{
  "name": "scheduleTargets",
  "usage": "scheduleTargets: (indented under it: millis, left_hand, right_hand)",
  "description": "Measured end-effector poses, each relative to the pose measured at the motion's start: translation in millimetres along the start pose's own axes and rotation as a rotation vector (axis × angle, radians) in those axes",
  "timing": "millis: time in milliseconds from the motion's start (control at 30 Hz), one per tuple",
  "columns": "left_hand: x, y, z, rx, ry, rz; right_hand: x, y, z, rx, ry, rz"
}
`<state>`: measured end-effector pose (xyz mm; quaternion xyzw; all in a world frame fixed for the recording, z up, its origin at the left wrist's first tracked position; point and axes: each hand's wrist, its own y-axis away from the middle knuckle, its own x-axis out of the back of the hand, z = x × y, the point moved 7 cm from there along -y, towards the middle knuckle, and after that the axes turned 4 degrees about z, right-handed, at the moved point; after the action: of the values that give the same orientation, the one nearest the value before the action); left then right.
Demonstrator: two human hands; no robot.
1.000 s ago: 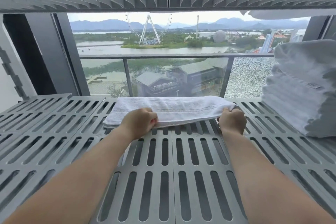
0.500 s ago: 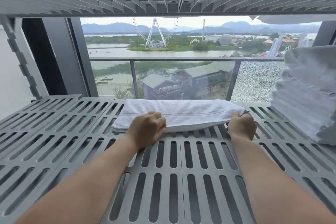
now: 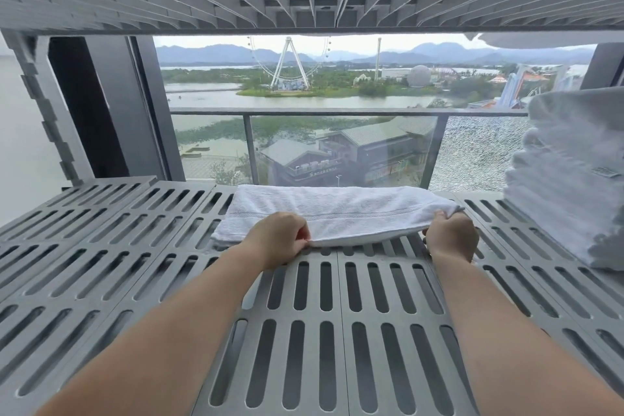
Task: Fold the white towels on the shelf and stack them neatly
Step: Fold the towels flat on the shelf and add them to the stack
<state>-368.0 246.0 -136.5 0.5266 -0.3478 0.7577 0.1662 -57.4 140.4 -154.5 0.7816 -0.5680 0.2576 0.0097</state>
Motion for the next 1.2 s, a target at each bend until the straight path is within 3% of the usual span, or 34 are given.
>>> scheduleTargets:
  millis: [200,333,467,567,700,1033,1100,1200]
  left_hand:
    - [5.3,13.7,13.4,-0.089,-0.227,0.155]
    - [6.0,15.9,18.8,-0.08,-0.32,0.167]
    - [11.6,16.0,-17.6,0.252,0.014,0.081]
    - [21.2,17.8,-39.3,0.338,-0.033,0.016]
    - [18.0,18.4,-40.6,0.313,-0.18,-0.078]
    - [22.0,26.4,-49.0,0.268,-0.238,0.028]
    - [29.8,28.2,-48.4,0.262,-0.317,0.096]
    - [46.6,31.6,-33.0,0.117,-0.472,0.302]
  right_hand:
    - [-0.6,-2.6,0.2,0.003,-0.003,0.002]
    - [0.1,-2.2,1.4,0.01,0.003,0.018]
    - [-0.4,-1.4,-0.1,0.022,0.001,0.023]
    - [-0.3,2.4,-2.5,0.032,-0.008,0.026]
    - [1.1,5.2,-5.9,0.06,0.0,0.033]
    - [-1.4,3.6,-6.4,0.109,0.02,0.024]
    - [-1.4,3.9,-7.1,0.11,0.024,0.026]
    - [-0.8,5.7,-7.6,0.111,0.026,0.034]
